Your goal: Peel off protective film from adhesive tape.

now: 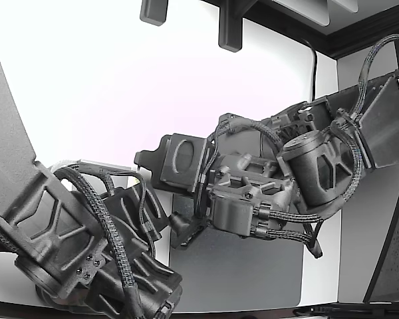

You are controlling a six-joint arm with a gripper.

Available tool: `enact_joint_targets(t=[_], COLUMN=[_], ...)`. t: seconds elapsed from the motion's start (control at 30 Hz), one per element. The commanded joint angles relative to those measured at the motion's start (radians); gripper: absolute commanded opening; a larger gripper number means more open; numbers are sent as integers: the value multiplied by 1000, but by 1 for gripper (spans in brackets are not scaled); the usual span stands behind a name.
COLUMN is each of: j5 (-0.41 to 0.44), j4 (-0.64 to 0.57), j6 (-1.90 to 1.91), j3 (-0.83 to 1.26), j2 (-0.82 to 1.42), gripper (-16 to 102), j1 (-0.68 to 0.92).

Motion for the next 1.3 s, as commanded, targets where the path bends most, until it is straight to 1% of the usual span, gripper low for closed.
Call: enact_joint_targets(t=[0.0, 1.27], j5=[2, 15], j4=[-6, -18], j6=[3, 17], j3=[-31, -32], j2=[12, -14], gripper=[-10, -10], j1=[-6, 2])
